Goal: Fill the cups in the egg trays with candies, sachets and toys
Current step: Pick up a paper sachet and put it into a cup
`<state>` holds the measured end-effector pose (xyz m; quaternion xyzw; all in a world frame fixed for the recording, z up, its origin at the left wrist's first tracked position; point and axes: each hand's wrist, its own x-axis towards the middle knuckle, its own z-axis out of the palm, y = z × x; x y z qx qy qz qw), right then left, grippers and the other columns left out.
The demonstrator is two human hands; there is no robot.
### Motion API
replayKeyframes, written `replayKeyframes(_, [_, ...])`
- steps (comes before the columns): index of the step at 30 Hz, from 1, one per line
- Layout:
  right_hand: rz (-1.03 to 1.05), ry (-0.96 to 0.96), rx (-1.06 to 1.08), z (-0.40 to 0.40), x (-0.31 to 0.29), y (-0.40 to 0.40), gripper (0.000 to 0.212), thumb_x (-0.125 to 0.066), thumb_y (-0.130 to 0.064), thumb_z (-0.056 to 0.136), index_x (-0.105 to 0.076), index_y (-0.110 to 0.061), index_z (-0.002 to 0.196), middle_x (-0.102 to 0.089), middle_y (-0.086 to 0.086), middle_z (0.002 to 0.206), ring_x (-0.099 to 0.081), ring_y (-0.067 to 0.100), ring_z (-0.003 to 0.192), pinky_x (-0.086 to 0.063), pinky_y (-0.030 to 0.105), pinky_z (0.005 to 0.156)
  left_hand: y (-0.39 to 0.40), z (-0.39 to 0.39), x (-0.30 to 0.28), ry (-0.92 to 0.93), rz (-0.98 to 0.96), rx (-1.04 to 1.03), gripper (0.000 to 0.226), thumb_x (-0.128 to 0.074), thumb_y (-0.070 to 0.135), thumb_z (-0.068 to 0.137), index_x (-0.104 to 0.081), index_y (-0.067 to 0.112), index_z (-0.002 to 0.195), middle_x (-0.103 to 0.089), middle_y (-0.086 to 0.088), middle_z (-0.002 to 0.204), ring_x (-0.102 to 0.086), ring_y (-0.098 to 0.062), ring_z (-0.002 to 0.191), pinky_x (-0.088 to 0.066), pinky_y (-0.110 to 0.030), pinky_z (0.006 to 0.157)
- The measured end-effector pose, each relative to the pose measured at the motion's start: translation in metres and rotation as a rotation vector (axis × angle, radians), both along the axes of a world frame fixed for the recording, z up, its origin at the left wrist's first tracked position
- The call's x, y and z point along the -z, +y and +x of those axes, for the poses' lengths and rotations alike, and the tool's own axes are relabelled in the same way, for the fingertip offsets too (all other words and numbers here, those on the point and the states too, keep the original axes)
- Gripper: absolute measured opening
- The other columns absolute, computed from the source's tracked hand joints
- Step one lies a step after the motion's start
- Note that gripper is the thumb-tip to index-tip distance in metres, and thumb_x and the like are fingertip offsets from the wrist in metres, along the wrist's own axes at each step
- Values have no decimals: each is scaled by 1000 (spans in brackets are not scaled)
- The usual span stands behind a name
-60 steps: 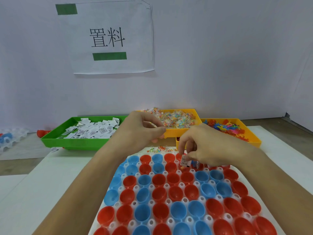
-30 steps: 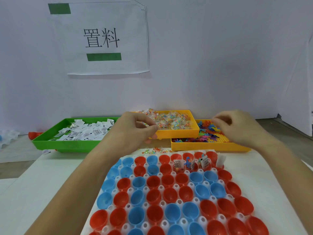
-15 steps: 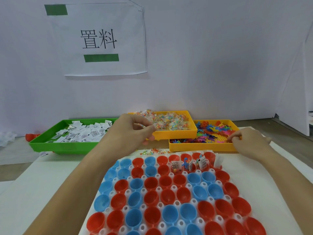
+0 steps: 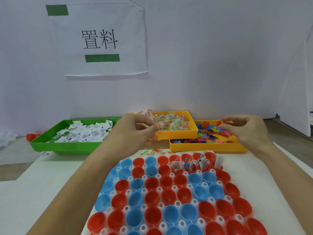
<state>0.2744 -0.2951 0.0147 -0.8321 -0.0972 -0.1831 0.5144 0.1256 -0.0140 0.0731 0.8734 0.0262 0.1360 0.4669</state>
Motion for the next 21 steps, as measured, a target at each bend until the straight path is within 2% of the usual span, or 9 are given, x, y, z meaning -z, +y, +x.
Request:
replayKeyframes(3, [88,-16,-135,-8,-10,13,13,-79,-16,83,-76,-24,93,-75,-9,98,-70,-3,84,-51,9,59,-5,1,1,-13,-26,33,12,-65,27,93,-72,22,86,-76,3,74,-69,-7,62,-57,-27,69])
replayKeyframes(5, [109,-11,-243,-15,-18,25,13,-77,-13,85,-76,-20,96,-76,-7,97,-71,1,88,-54,11,65,-10,0,2,-26,-20,70,11,-66,25,94,-73,21,87,-76,3,74,-68,-5,62,-55,-20,63])
replayKeyframes(6, [136,3,-318,-20,-22,32,15,-75,-10,85,-74,-18,98,-77,-3,96,-73,6,88,-56,14,67,-12,0,2,-34,-11,89,10,-65,24,94,-72,21,88,-76,2,74,-69,-6,63,-55,-21,63])
replayKeyframes(8, [197,48,-487,-31,-32,43,21,-73,-4,86,-70,-16,103,-78,2,94,-75,16,87,-57,19,67,-16,0,2,-50,4,119,9,-66,22,94,-72,22,88,-76,0,75,-72,-15,70,-60,-35,70])
replayKeyframes(11, [153,70,-638,-49,-44,58,29,-73,-3,86,-65,-20,108,-78,2,92,-76,18,85,-57,20,65,-19,0,4,-88,-15,131,8,-69,19,91,-72,26,92,-73,-1,79,-71,-31,79,-58,-52,80])
replayKeyframes(15, [115,68,-725,-68,-55,73,33,-76,-6,83,-64,-20,111,-76,-3,91,-76,17,80,-56,18,64,-21,1,6,-149,-76,103,19,-71,20,89,-69,31,105,-71,6,86,-72,-22,72,-59,-52,78])
replayKeyframes(21, [49,57,-728,-79,-61,80,32,-77,-8,83,-64,-19,111,-75,-4,91,-76,13,80,-56,17,66,-21,2,5,-206,-36,90,8,-68,22,92,-73,26,96,-73,8,75,-71,-11,67,-61,-40,72])
